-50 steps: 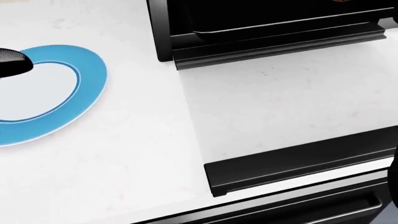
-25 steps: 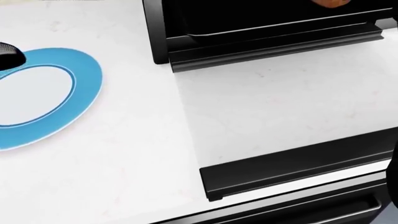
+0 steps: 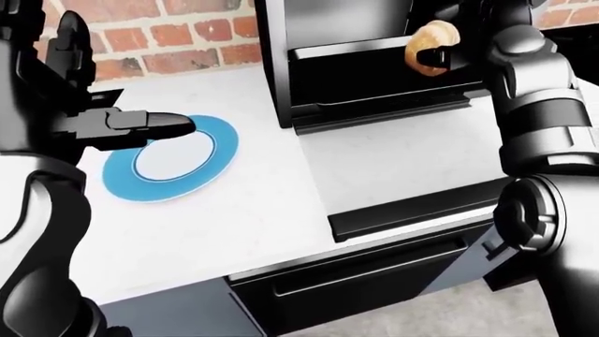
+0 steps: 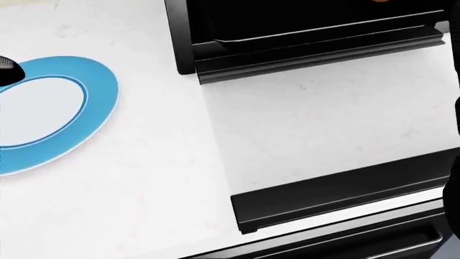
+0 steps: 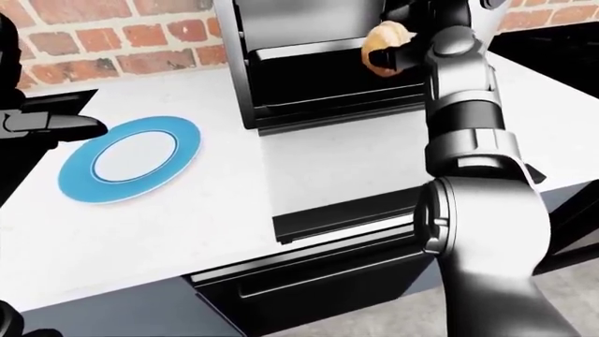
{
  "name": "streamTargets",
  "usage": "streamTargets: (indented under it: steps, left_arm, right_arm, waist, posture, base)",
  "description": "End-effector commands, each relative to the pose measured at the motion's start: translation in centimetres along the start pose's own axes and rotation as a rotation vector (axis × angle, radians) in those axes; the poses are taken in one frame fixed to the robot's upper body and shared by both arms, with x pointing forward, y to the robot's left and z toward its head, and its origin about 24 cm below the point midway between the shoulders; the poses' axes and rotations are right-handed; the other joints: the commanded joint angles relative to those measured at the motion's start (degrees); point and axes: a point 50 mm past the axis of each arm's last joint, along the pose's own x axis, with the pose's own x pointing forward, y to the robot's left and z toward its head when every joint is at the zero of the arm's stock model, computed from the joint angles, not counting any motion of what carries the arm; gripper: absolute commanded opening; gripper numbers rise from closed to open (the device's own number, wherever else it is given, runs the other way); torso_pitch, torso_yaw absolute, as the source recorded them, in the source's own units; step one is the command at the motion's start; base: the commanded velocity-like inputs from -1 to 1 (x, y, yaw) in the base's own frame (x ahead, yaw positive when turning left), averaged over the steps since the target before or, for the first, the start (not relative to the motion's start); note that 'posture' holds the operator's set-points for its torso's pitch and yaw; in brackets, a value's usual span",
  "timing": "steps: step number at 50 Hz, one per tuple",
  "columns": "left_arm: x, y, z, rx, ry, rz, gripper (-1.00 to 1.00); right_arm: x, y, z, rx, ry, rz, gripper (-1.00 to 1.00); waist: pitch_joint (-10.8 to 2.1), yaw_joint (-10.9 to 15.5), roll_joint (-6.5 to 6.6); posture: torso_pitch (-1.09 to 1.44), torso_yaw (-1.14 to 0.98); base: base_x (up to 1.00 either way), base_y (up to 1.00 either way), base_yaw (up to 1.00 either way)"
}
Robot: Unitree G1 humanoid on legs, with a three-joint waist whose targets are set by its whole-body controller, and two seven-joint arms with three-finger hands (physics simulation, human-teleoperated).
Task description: Pick the bread from the tray and place it on the plate on the counter.
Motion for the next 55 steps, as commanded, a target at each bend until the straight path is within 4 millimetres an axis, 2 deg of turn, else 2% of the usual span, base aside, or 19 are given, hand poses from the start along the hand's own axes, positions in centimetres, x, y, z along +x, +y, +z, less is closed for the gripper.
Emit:
streamTargets:
  steps: [1,22,34,39,51,55]
  left_arm:
    - [0.0,0.2,1.3,0.005,-0.074,0.013,1.00]
    - [-0.1,-0.1,1.0,0.002,-0.078,-0.002,1.00]
    - [0.1,-0.1,1.2,-0.006,-0.066,0.002,1.00]
    - [0.2,-0.1,1.5,-0.006,-0.064,-0.001,1.00]
    - [0.3,-0.1,1.6,-0.009,-0.061,0.001,1.00]
    - [0.2,-0.1,1.6,-0.004,-0.064,0.001,1.00]
  right_arm:
    - [-0.4,-1.1,3.3,0.022,-0.134,-0.042,-1.00]
    - [-1.3,-2.2,5.8,0.003,-0.219,-0.061,-1.00]
    - [-3.8,-2.2,8.4,-0.034,-0.269,-0.006,-1.00]
    - [-5.0,-2.4,10.2,-0.029,-0.305,0.007,-1.00]
    - [-7.3,-0.4,10.5,-0.100,-0.325,0.139,-1.00]
    - [-8.4,0.2,11.4,-0.076,-0.346,0.192,-1.00]
  waist:
    - [-1.72,0.0,-0.11]
    - [-1.63,0.1,-0.30]
    - [-1.41,0.3,-0.36]
    - [-1.35,0.5,-0.30]
    - [-1.21,2.0,-0.26]
    - [-1.27,2.5,-0.14]
  posture:
    - [0.00,0.00]
    - [0.00,0.00]
    - [0.00,0.01]
    - [0.00,0.03]
    - [0.00,0.09]
    - [0.00,0.11]
  base:
    - [0.00,0.00,0.00]
    - [0.00,0.00,0.00]
    - [0.00,0.00,0.00]
    - [0.00,0.00,0.00]
    - [0.00,0.00,0.00]
    - [0.00,0.00,0.00]
